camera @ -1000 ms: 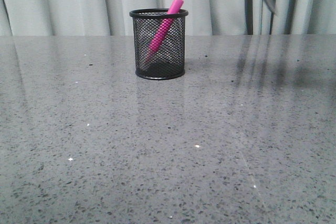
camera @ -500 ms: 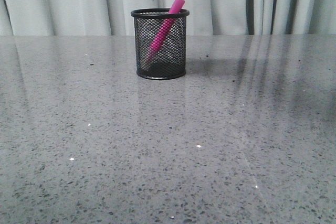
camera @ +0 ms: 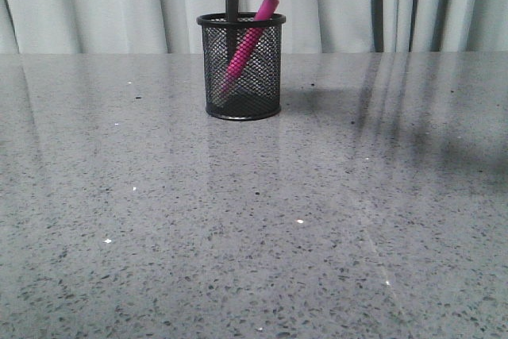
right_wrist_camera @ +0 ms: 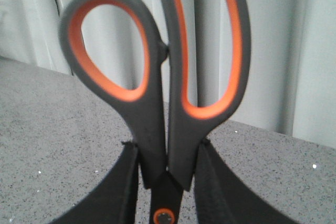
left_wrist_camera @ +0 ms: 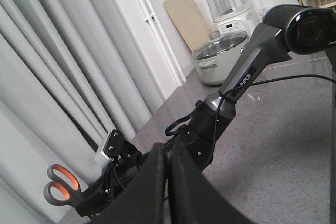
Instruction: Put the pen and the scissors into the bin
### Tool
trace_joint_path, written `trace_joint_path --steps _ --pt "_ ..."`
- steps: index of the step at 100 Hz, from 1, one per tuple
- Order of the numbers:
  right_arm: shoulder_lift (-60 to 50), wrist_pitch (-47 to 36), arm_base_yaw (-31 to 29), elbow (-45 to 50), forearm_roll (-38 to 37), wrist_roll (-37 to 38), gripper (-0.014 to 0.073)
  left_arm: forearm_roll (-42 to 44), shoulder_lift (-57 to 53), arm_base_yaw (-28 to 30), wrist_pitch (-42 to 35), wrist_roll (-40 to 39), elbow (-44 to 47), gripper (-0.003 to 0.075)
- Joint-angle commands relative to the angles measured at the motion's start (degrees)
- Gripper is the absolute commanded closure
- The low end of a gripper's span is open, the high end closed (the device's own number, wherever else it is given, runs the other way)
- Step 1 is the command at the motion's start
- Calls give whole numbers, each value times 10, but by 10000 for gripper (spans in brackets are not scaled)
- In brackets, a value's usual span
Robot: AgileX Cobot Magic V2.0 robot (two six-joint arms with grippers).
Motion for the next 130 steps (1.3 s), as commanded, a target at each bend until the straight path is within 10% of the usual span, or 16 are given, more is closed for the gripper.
trace_joint_path --steps 1,38,74,130 --pt "-24 -43 -4 -16 -3 -9 662 -20 4 -5 -28 -6 -2 742" --pt "-15 -10 -4 -16 -3 -9 645 -20 4 -5 -41 -6 30 742" --pt "-17 -21 -4 -16 -3 -9 118 -20 4 -5 -44 -6 30 742" --pt "-151 34 -3 -16 -3 -9 169 -20 4 -5 -76 -6 31 742"
